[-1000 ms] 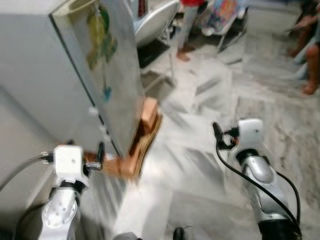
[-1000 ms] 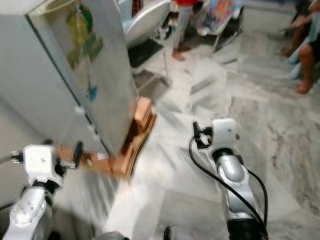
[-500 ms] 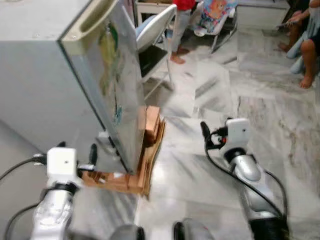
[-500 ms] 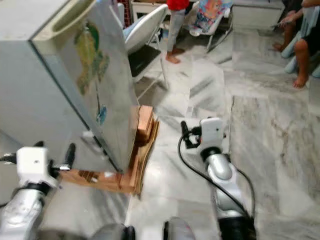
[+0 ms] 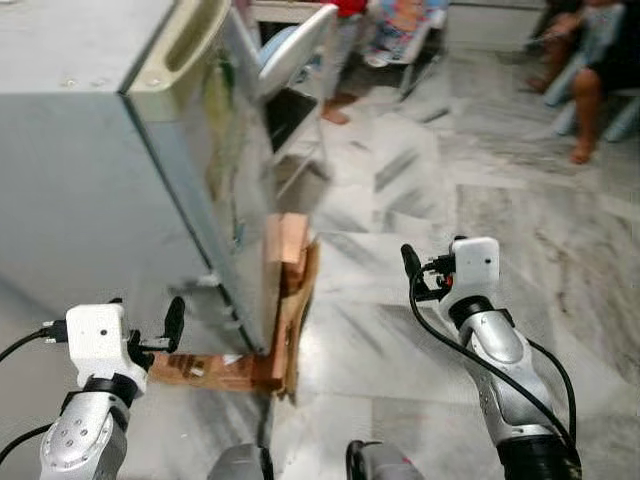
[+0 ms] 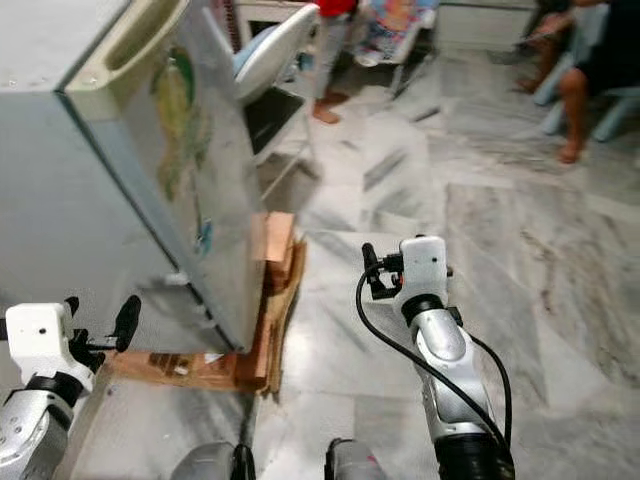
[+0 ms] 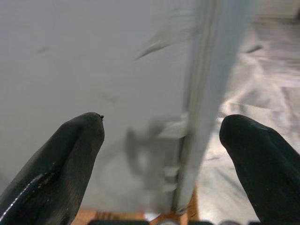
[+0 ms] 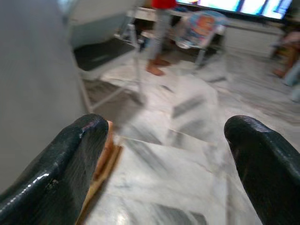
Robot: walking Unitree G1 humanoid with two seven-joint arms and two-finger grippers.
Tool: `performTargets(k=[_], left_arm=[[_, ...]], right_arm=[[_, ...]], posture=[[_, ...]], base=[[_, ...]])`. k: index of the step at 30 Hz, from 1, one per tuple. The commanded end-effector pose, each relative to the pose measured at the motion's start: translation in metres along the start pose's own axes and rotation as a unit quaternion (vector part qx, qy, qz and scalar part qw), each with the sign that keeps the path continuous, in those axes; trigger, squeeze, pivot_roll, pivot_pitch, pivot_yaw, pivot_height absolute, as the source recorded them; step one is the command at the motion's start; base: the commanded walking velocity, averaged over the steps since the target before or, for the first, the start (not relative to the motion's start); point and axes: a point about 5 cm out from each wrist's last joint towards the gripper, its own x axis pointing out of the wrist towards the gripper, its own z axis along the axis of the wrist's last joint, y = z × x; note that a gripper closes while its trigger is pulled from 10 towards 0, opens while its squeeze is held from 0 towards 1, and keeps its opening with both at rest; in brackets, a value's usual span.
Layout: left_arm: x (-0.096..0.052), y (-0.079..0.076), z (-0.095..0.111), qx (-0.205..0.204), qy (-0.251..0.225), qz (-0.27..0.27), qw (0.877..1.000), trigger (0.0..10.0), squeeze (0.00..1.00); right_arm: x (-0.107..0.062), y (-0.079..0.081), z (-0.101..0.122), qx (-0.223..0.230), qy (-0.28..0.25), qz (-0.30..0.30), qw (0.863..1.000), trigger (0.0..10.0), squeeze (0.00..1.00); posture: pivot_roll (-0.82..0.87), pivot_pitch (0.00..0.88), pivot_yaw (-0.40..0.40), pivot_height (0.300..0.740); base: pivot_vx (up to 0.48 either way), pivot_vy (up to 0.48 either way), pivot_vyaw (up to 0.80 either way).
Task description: Restocking fridge
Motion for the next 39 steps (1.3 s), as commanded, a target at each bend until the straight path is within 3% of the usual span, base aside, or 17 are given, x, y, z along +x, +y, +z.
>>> performTargets(k=[1, 12, 30, 39], left_arm=[[-0.002, -0.003, 0.002, 0.001, -0.002, 0.0, 1.0, 10.0, 0.0], [-0.003, -0.01, 0.0, -0.003, 0.001, 0.001, 1.0, 10.0, 0.0], [-0.002, -0.013, -0.001, 0.0, 0.006, 0.003, 1.0, 10.0, 0.0], [0.0, -0.001, -0.003, 0.002, 0.002, 0.054, 0.999, 10.0, 0.0]], right_arm=[[-0.002, -0.004, -0.002, -0.003, 0.007, -0.003, 1.0, 10.0, 0.0], [-0.002, -0.004, -0.003, -0.004, 0.009, -0.002, 1.0, 10.0, 0.0], [0.001, -0.003, -0.001, -0.01, 0.007, 0.001, 1.0, 10.0, 0.0], [0.001, -0.002, 0.001, -0.011, 0.005, 0.003, 1.0, 10.0, 0.0]], posture=[[0.04, 0.147, -0.006, 0.74], [0.04, 0.151, -0.005, 0.74], [0.04, 0.151, -0.006, 0.74], [0.03, 0.151, -0.008, 0.74]], base=[[0.0, 0.0, -0.8], [0.0, 0.0, -0.73], [0.0, -0.182, 0.0], [0.0, 0.0, 0.0]])
